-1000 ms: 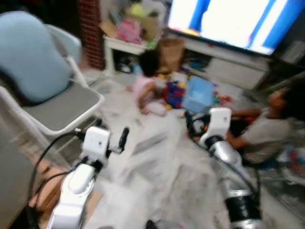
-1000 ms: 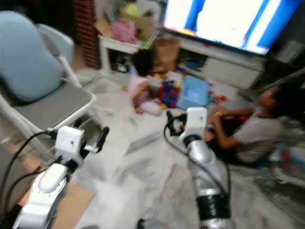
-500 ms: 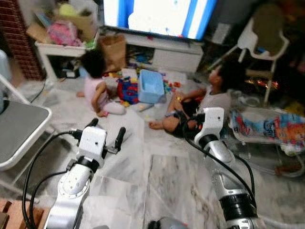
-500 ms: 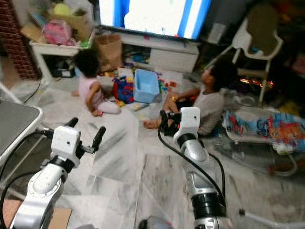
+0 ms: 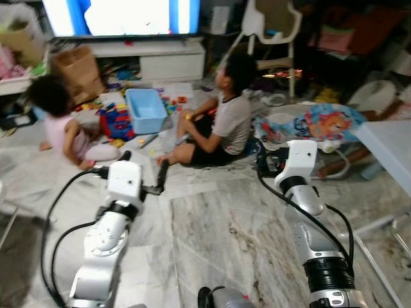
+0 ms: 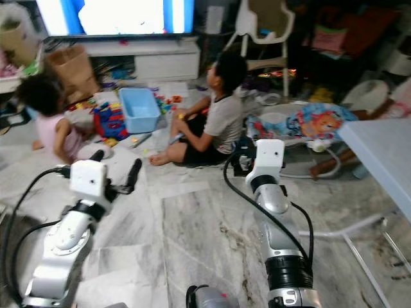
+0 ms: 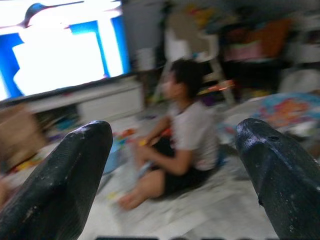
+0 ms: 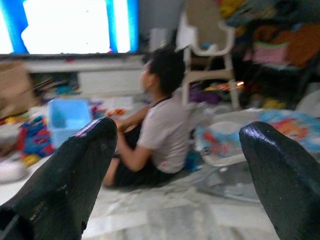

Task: Restocking fridge

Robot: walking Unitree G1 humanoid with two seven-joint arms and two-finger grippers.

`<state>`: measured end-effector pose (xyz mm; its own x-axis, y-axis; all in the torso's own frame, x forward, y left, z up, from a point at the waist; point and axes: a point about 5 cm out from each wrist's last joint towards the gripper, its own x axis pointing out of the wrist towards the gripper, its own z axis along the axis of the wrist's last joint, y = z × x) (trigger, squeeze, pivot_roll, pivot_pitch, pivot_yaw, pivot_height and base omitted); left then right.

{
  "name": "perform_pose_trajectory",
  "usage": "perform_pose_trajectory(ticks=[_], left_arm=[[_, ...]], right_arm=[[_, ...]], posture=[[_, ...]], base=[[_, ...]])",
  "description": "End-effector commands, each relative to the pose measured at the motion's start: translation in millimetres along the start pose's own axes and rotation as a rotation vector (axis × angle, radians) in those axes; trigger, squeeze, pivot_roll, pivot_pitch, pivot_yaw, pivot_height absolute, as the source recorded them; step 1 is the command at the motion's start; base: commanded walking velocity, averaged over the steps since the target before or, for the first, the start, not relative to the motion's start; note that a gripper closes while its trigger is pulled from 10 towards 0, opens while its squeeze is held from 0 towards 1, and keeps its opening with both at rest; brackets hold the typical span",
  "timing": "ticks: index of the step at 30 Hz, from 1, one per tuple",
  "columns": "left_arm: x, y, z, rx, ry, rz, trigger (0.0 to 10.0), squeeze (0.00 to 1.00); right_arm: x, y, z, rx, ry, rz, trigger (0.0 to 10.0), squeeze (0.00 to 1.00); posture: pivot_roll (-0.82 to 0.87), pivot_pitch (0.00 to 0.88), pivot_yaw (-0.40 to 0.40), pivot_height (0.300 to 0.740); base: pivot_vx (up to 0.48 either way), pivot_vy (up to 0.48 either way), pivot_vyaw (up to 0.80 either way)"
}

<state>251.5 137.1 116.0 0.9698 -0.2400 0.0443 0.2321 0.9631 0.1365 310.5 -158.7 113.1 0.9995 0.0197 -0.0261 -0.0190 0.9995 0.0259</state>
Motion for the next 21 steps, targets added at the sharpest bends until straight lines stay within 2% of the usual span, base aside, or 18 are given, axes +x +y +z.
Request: perform_pose_trajectory(ticks=[1, 4, 7, 10, 21], left_arm=[[-0.3, -0.2, 2, 0.004, 0.001, 0.006, 10.0, 0.00], [0.8, -0.7, 4, -0.003, -0.007, 0.002, 10.0, 0.00], [12.9, -4.5, 15, -0.013, -0.043, -0.009, 10.0, 0.00], [16.0, -5.8, 18, -0.020, -0.051, -0.018, 10.0, 0.00], [9.3, -8.6, 9, -0.046, -0.012, -0.038, 10.0, 0.00]], right_arm=[[1.1, -3.1, 9, -0.005, -0.028, -0.016, 10.0, 0.00], [-0.7, -4.7, 11, -0.010, -0.035, -0.025, 10.0, 0.00], [-3.9, -6.9, 12, -0.010, -0.041, -0.052, 10.0, 0.00], [-6.3, -5.8, 12, -0.004, -0.043, -0.059, 10.0, 0.00], [-19.9, -12.3, 7, -0.010, -0.019, -0.099, 10.0, 0.00]], posture=[[0.04, 0.000, -0.057, 0.740], [0.04, 0.000, -0.053, 0.740], [0.04, 0.000, -0.042, 0.740], [0.03, 0.000, -0.037, 0.740], [0.02, 0.010, -0.024, 0.740]], base=[[0.000, 0.000, -0.80], [0.000, 0.000, -0.80], [0.000, 0.000, -0.80], [0.000, 0.000, -0.80], [0.235, 0.000, -0.80]])
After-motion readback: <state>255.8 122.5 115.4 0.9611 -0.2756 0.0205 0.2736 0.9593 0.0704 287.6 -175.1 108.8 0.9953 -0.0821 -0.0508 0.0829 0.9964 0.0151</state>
